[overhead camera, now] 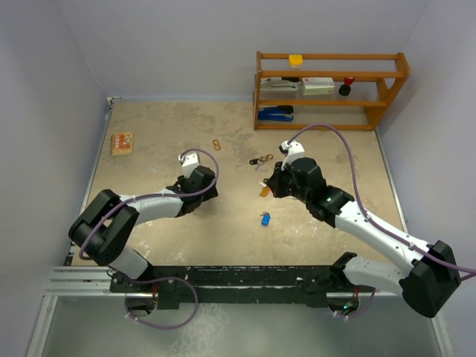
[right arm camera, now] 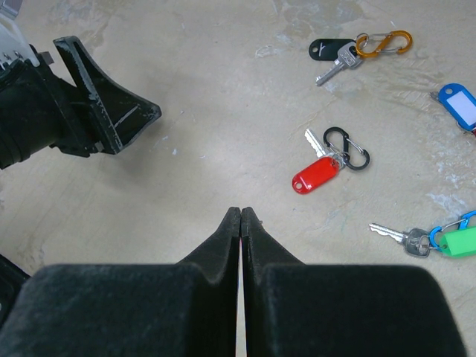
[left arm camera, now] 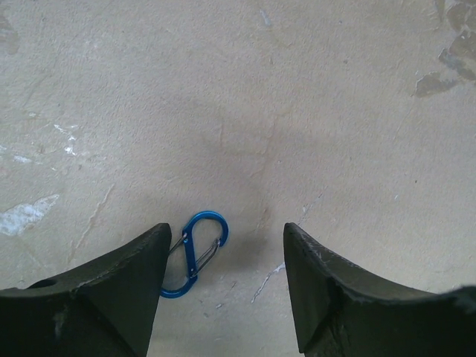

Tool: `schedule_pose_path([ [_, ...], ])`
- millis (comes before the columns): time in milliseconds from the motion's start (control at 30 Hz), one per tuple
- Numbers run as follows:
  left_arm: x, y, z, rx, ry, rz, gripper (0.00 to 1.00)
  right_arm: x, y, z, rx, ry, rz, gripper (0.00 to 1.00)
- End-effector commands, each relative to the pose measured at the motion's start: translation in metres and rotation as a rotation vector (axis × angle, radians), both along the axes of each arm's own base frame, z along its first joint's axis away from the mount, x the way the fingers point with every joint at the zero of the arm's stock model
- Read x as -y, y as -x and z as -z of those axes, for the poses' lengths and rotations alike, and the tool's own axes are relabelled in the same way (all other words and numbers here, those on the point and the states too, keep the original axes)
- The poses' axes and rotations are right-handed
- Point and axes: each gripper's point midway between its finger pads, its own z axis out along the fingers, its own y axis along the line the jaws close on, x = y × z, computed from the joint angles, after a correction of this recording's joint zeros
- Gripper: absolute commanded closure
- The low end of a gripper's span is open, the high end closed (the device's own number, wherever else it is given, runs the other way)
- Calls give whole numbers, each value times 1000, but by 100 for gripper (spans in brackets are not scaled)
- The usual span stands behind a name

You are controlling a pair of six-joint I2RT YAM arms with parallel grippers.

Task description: Put the keys on the keyring

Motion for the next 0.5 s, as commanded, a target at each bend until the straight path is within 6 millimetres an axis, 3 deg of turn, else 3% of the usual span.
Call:
schedule_pose_path([
  [0, -20, 36, 29, -149, -71, 8, 39, -4, -2, -9, 31, -34, -2, 100],
  [467, -23, 46, 36, -173, -72, 26, 42, -4, -1, -8, 30, -35, -1, 100],
])
